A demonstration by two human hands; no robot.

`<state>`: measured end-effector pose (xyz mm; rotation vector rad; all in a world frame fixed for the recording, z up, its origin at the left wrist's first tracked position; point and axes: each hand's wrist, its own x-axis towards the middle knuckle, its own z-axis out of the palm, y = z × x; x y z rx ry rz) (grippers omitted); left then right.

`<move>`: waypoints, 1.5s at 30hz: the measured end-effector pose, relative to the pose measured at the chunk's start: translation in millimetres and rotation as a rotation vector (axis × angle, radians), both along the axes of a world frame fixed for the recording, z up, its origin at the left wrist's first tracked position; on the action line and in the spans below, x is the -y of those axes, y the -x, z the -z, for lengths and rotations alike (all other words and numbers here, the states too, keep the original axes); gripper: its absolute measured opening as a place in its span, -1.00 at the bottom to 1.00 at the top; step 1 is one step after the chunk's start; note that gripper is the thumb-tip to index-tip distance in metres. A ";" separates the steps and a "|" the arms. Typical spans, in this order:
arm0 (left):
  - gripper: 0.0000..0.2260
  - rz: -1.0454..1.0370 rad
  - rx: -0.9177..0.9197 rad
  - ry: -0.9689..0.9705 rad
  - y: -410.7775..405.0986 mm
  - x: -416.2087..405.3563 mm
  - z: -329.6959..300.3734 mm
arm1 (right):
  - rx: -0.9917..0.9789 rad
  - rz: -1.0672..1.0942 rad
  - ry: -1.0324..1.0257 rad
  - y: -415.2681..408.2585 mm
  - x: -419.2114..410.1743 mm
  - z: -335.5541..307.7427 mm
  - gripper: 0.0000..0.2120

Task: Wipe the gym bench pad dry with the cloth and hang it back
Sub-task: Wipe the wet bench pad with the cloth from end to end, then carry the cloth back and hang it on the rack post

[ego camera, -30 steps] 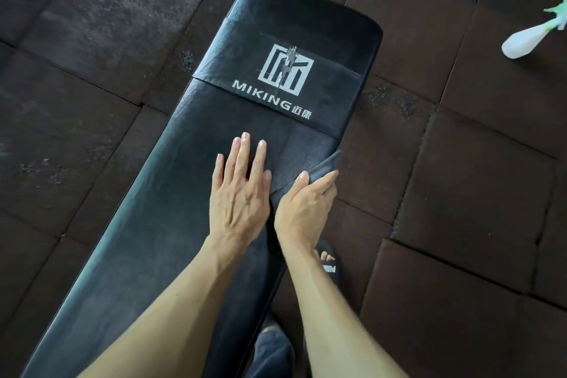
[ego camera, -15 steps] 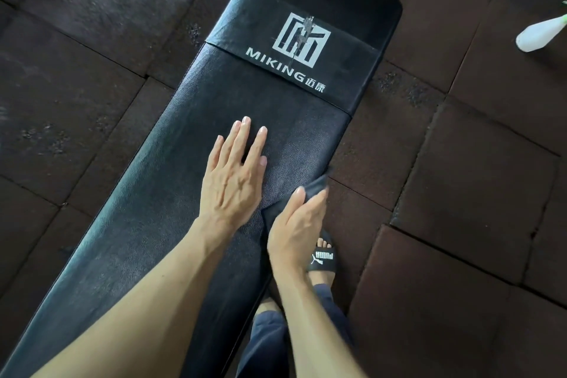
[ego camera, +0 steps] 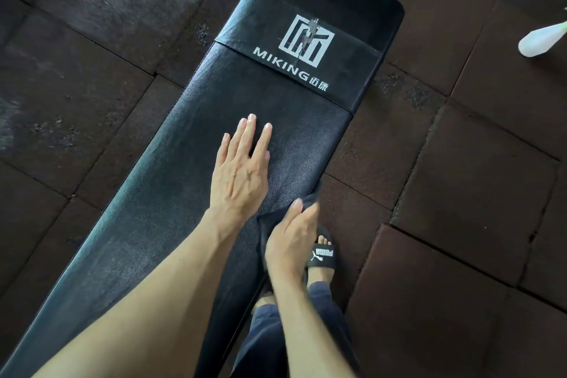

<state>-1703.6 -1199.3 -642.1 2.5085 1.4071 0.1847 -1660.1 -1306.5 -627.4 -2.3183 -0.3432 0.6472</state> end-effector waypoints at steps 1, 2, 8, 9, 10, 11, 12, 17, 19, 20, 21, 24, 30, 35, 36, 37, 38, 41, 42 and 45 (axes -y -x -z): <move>-0.55 0.003 -0.001 0.006 0.6 -0.1 -1.0 | -0.038 0.025 0.018 8.7 6.7 -2.2 -0.43; -0.55 0.007 -0.003 0.008 1.0 -0.8 -1.7 | -0.086 0.063 0.046 12.4 10.0 -5.7 -0.48; -0.51 0.007 0.027 0.040 2.4 0.2 -7.7 | -0.223 0.155 0.136 -36.9 -27.8 -15.3 -0.62; -0.47 0.012 0.032 0.063 3.8 0.4 -9.2 | -0.216 0.146 0.126 -46.4 -34.0 -17.0 -0.62; -0.45 0.017 0.038 0.088 5.9 0.2 -10.2 | -0.217 0.136 0.118 -53.6 -37.5 -19.0 -0.62; -0.46 0.021 0.044 0.109 7.9 -1.1 -12.4 | -0.217 0.120 0.110 -59.0 -38.9 -22.5 -0.63; -0.48 0.016 0.053 0.129 8.6 -2.7 -15.4 | -0.215 0.105 0.102 -63.1 -38.5 -26.8 -0.63; -0.68 -0.274 0.269 0.423 -10.3 -12.3 -65.6 | -0.193 0.083 -0.038 -76.4 -35.4 -63.0 -0.60; -0.73 -0.389 0.443 0.550 -21.1 -16.0 -100.0 | -0.195 0.100 -0.150 -86.2 -40.9 -89.5 -0.64; -0.76 -0.410 0.524 0.637 -26.3 -16.8 -121.6 | -0.193 0.115 -0.210 -92.8 -44.6 -106.9 -0.67; -0.77 -0.405 0.587 0.737 -30.5 -16.1 -142.3 | -0.198 0.135 -0.259 -99.0 -47.8 -123.0 -0.70; -0.74 -0.267 0.624 0.920 -41.0 -5.8 -206.3 | -0.261 0.182 -0.405 -119.3 -53.5 -179.3 -0.73; -0.75 -0.092 0.761 0.961 -77.2 9.1 -334.0 | -0.386 0.203 -0.673 -161.6 -52.1 -310.2 -0.66; -0.82 -0.018 0.756 0.787 -123.7 12.9 -422.2 | -0.250 0.053 -0.655 -207.2 -29.3 -396.2 -0.80; -0.83 0.003 0.784 0.782 -136.8 14.8 -442.3 | -0.267 0.059 -0.658 -221.1 -21.8 -415.0 -0.80; -0.84 0.024 0.815 0.789 -147.2 16.3 -458.7 | -0.307 0.069 -0.662 -232.8 -14.8 -428.2 -0.80; -0.84 0.051 0.848 0.805 -159.0 17.1 -473.8 | -0.369 0.088 -0.688 -244.9 -7.8 -440.8 -0.81; -0.84 0.113 0.888 0.789 -195.1 23.7 -513.6 | -0.433 0.021 -0.672 -282.3 21.8 -475.2 -0.80; -0.85 0.133 0.889 0.776 -205.1 24.6 -521.8 | -0.392 -0.031 -0.637 -291.5 30.4 -482.7 -0.79; -0.88 0.184 0.899 0.772 -246.3 31.5 -548.9 | -0.137 -0.177 -0.523 -330.2 54.2 -504.5 -0.72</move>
